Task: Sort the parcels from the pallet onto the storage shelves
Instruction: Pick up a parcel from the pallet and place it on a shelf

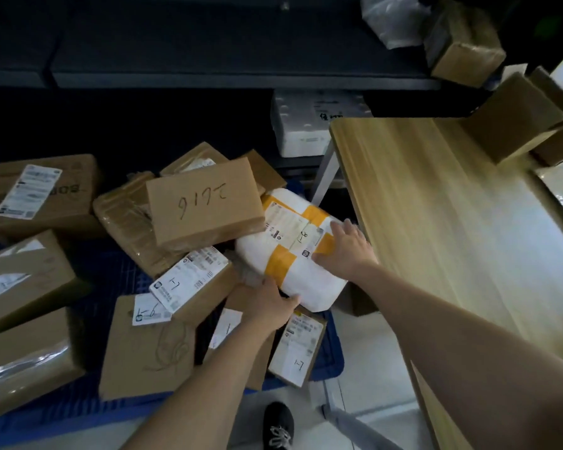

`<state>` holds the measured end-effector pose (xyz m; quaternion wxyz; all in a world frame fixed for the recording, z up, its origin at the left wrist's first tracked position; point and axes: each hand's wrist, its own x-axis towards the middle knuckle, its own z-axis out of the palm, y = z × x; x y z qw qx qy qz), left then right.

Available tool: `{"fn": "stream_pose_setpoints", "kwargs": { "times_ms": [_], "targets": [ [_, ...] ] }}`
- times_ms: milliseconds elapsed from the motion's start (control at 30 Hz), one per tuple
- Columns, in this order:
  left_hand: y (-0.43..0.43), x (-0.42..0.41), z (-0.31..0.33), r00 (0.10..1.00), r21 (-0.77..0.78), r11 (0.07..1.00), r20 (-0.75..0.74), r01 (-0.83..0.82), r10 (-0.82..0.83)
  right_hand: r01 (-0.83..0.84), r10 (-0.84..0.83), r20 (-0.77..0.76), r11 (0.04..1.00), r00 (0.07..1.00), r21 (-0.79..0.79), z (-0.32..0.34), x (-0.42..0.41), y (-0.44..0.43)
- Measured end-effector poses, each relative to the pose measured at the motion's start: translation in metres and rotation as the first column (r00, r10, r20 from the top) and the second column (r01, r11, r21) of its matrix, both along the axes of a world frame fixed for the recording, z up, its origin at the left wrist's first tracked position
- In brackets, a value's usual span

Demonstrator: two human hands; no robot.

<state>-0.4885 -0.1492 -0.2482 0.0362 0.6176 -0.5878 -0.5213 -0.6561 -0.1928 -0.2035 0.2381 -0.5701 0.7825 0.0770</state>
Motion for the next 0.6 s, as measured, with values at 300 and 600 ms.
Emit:
{"fn": "stream_pose_setpoints", "kwargs": {
  "times_ms": [300, 600],
  "targets": [
    [-0.011, -0.034, -0.026, 0.713, 0.456, 0.713, -0.213, -0.532, 0.668, -0.039, 0.03, -0.109, 0.996, 0.994, -0.078, -0.025, -0.009, -0.01],
    [0.004, -0.005, 0.001, 0.739, 0.5, 0.71, -0.187, -0.496, 0.648, -0.015, -0.014, -0.155, 0.983, 0.988, -0.181, 0.004, 0.002, 0.006]
  ]
}}
